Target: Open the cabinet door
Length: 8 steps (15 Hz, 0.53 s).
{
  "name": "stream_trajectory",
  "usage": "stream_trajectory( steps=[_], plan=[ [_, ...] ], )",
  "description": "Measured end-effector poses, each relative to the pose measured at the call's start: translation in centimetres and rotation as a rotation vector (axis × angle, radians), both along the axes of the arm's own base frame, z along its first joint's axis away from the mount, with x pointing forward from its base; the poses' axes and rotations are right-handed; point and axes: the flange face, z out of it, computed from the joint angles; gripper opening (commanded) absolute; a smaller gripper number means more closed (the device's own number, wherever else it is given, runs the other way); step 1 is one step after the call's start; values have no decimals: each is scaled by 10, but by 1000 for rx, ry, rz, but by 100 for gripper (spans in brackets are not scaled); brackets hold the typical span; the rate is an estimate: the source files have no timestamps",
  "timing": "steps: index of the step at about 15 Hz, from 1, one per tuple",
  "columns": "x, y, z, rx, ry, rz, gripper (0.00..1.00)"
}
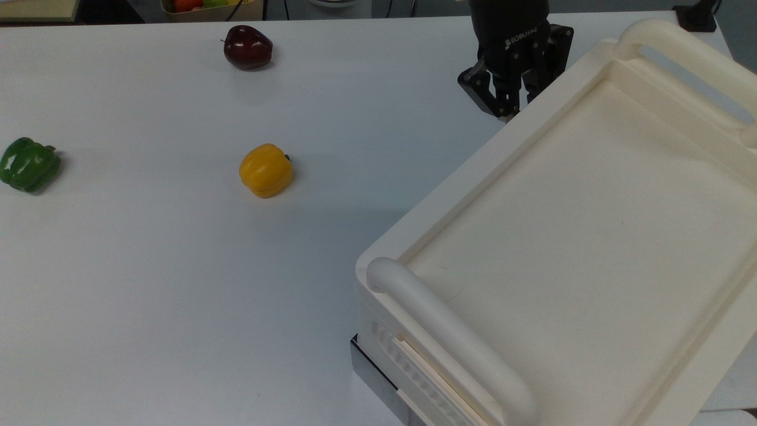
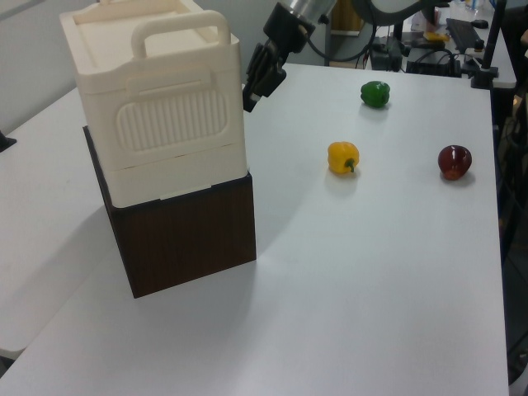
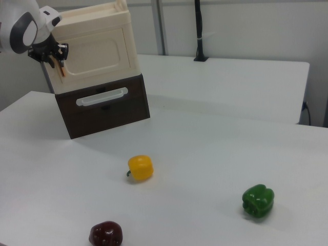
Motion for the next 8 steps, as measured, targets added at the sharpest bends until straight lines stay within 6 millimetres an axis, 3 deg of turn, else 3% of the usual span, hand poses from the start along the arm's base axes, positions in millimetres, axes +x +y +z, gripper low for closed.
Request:
stream_trajectory(
  steps=[4,8],
  plan=[
    [5,-1,-7,-12,-4,-4,0],
    [5,0,-6,-28,-11,1,0]
  ],
)
